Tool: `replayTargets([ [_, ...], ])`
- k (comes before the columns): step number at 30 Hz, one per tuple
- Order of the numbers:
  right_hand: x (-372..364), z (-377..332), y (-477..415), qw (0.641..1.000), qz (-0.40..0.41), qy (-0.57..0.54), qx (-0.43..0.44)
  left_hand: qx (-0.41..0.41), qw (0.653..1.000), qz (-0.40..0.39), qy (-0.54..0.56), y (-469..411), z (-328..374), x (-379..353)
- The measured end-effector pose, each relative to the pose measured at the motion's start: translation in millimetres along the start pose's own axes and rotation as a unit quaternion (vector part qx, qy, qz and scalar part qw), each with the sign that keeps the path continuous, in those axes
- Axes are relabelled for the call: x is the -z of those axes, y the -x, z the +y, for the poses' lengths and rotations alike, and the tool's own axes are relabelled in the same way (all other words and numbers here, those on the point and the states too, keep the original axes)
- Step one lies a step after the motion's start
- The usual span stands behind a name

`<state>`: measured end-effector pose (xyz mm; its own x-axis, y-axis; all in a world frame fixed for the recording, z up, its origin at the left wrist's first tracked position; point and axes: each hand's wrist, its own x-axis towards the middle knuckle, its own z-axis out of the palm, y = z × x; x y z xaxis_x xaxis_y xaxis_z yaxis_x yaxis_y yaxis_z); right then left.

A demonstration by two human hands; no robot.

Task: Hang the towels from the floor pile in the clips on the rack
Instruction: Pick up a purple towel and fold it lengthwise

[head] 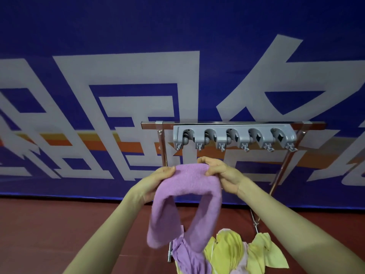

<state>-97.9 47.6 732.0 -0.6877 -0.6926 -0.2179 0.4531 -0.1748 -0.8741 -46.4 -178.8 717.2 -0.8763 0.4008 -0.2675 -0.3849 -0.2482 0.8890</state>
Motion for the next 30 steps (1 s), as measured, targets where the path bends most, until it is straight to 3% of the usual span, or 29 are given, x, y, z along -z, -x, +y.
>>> replayTargets([
  [3, -5.1, -3.2, -21.2, 0.999, 0.043, -0.011, 0.027, -0.031, 0.999, 0.016, 0.039, -12.2, 6.6, 9.6],
  [6, -10.6, -3.4, -46.6, 0.988, 0.137, 0.003, 0.068, -0.05, 0.995, 0.041, 0.076, -27.3, 20.0, 17.9],
  [11, -22.6, -1.1, -79.3, 0.97, 0.226, -0.005, 0.09, -0.039, 0.985, 0.149, 0.08, -63.1, 38.8, 26.6],
  [19, -20.9, 28.8, -114.1, 0.892, 0.358, 0.245, 0.125, -0.018, 0.965, 0.259, -0.045, -92.1, 31.0, 38.9],
  [24, -18.4, 35.0, -120.1, 0.852, 0.384, 0.339, 0.109, -0.003, 0.951, 0.265, -0.159, -94.4, 22.7, 48.0],
  [30, -12.4, 35.6, -112.6, 0.845, 0.325, 0.423, 0.043, -0.019, 0.912, 0.306, -0.273, -87.9, 12.1, 47.9],
])
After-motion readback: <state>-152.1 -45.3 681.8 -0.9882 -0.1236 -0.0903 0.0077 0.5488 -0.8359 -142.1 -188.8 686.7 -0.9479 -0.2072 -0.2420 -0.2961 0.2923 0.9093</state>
